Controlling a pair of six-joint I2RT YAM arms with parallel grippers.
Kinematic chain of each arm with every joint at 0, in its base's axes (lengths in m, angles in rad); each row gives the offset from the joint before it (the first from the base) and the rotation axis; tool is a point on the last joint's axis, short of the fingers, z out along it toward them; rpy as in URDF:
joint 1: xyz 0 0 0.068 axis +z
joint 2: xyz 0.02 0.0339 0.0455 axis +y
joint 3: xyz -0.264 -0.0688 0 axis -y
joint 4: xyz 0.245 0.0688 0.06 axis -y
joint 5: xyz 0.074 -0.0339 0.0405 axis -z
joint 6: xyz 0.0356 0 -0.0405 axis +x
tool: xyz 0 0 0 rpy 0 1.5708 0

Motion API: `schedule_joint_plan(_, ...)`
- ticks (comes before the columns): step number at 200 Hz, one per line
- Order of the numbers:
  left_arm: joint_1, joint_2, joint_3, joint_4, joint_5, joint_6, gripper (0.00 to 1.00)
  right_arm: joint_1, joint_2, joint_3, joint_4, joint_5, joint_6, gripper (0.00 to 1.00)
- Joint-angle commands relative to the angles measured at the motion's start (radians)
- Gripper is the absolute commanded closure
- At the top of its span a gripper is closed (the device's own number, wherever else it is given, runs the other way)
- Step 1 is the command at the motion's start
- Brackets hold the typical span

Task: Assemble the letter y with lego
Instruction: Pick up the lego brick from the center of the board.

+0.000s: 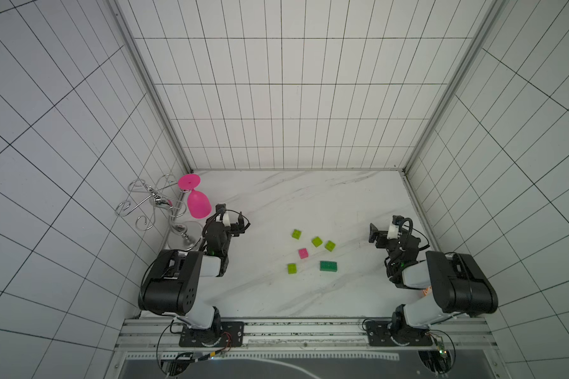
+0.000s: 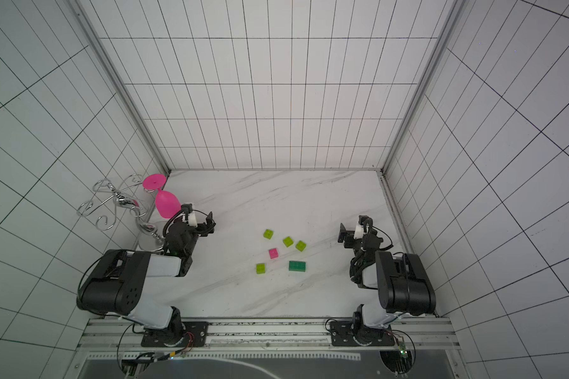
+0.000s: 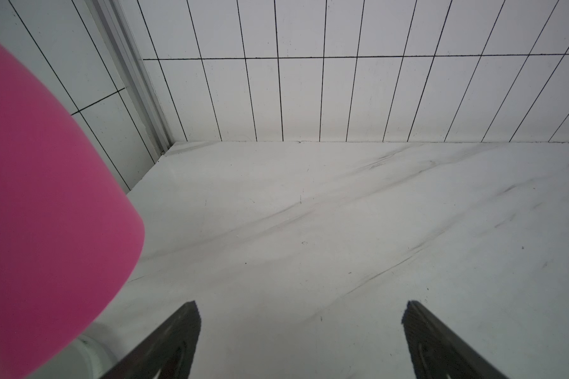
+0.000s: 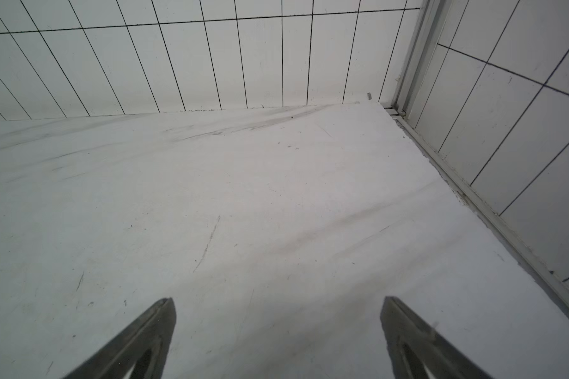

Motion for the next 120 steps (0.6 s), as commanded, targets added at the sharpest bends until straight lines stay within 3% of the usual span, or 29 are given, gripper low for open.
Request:
schedule_joint_plan(1,0.0,0.011,0.013,0.03,0.006,0.02,0.03,0.009,0.009,0.065,0.057,-0.011,-0.02,0.01)
schedule_joint_plan(120,0.012,0.01,0.014,0.032,0.027,0.018,0.03,0.009,0.009,0.066,0.057,-0.012,-0.02,0.01)
